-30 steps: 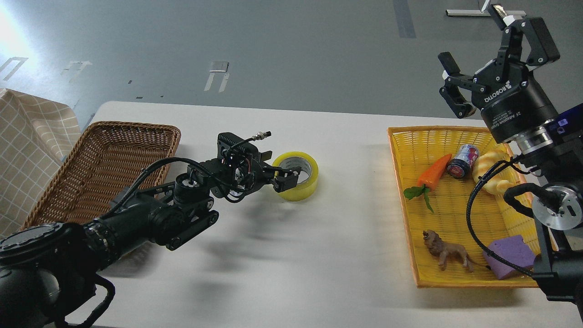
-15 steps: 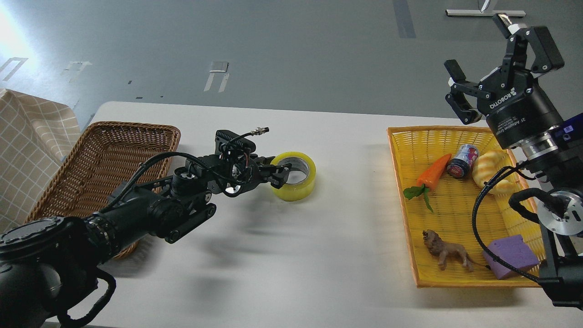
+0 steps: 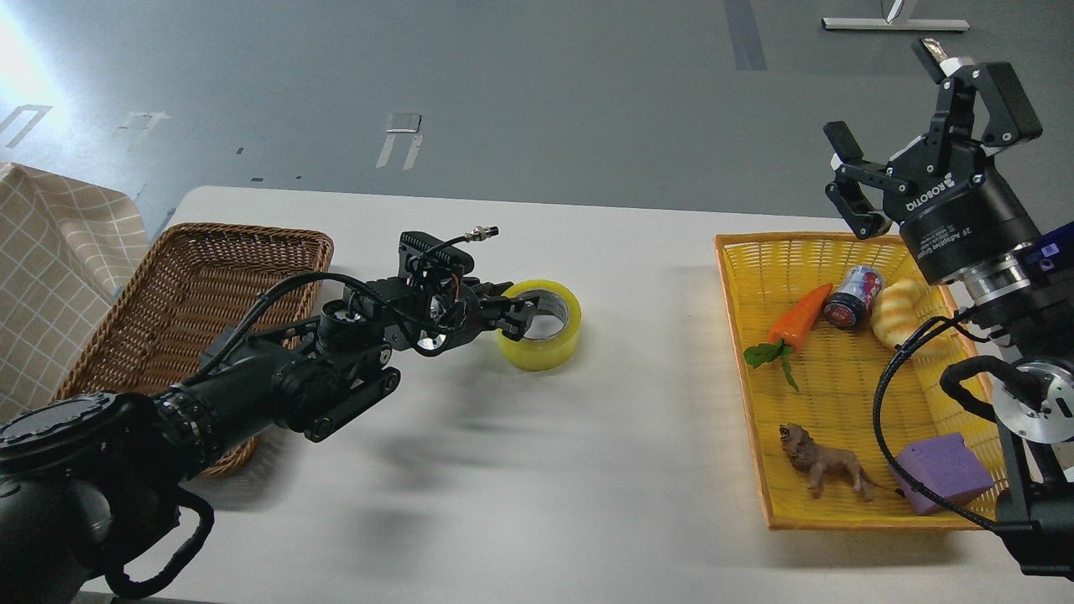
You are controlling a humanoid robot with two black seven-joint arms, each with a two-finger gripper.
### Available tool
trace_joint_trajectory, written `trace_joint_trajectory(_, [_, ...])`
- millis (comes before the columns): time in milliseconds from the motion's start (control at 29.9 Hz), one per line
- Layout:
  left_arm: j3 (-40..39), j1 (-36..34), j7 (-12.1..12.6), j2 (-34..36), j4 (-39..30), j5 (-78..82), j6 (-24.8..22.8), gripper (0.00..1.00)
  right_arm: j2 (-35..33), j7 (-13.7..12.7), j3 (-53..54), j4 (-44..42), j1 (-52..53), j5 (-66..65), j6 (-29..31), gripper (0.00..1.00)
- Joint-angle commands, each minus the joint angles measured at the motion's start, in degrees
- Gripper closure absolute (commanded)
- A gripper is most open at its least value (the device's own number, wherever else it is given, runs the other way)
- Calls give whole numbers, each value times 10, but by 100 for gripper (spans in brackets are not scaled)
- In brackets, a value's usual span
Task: Place and transfer tape with both arms
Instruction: 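Grasp the tape roll rim with the left gripper, then lift the tape roll with the left gripper and carry it over the wicker basket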
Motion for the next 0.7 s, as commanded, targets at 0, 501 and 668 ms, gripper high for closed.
trace_joint_trajectory(0, [0,-2,-1,0,-1,-3,-4,99,0,0,11,-2,-1,0,-1,0])
trace_joint_trajectory(501, [0,-16,-2,20,-25,-28,-8,100,2,-1,12,-2,-4,0,-1,0])
trace_joint_trajectory(668, [-1,-26,-2,38,-49,-28,-14,100,3,0,13,-2,-3,0,-1,0])
